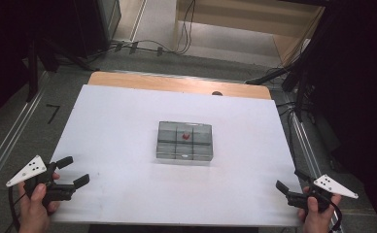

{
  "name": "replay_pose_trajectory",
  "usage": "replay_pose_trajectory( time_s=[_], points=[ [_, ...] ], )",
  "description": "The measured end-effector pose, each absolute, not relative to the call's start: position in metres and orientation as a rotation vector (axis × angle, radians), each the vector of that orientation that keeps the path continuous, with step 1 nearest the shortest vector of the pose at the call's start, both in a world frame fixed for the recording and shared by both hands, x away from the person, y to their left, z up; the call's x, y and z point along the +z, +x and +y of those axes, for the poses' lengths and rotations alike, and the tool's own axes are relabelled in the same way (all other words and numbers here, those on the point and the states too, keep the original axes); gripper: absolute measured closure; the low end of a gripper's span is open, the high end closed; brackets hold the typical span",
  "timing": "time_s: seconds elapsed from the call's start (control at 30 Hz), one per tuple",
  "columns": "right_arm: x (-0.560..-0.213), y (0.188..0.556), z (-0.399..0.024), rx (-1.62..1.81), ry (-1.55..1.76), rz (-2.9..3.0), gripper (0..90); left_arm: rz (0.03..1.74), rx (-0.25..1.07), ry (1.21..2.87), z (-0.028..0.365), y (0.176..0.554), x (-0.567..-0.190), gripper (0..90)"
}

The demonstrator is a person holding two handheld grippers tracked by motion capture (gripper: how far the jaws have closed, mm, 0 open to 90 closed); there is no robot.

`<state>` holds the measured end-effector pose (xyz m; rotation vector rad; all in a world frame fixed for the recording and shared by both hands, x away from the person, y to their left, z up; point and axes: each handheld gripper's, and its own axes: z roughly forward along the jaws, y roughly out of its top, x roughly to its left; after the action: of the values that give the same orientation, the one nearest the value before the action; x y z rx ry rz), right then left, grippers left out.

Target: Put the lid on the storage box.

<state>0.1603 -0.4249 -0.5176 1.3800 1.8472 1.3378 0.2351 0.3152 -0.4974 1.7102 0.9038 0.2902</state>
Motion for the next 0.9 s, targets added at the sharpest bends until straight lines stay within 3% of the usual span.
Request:
replay_pose_trajectory(
  time_s=[0.9],
  points=[
    [-0.5247, 0.1646, -0.4252, 1.36, 1.419, 1.807, 0.0, 0.904, 0.275, 1.716, 0.3127, 0.2365, -0.5008, 0.0]
  ],
)
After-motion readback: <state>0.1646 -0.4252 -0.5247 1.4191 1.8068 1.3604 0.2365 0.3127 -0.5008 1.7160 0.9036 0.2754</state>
